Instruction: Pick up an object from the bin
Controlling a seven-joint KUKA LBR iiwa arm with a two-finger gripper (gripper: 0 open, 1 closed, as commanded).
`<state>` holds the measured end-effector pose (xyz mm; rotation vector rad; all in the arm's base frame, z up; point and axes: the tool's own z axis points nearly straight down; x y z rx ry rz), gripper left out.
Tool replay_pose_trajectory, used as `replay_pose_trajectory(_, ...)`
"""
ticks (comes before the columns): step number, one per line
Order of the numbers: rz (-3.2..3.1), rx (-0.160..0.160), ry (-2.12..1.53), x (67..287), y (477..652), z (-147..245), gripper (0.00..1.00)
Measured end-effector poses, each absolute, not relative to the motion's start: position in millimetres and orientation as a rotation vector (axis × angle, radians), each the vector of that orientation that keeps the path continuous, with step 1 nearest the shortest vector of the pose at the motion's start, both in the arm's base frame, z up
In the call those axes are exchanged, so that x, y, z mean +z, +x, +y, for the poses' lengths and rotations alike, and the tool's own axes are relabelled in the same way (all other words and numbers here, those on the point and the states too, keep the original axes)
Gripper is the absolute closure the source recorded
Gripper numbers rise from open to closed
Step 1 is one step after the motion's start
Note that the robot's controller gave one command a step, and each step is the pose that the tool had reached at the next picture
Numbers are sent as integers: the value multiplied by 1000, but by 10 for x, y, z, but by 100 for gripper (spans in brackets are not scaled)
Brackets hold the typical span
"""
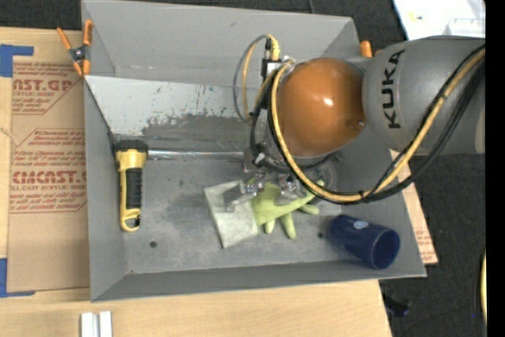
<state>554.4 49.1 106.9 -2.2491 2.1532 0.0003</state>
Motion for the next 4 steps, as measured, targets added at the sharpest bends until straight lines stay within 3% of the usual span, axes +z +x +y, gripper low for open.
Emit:
replay_pose_trajectory(1,2407,9,-1976,746,5415,411,0)
replay_pose_trajectory(2,2178,3,-2215,702,5332,311,100)
replay_pose_trajectory(3,2178,3,-2215,701,5332,311,100)
replay_pose_trajectory(4,2186,17,-2218,893,5277,312,100)
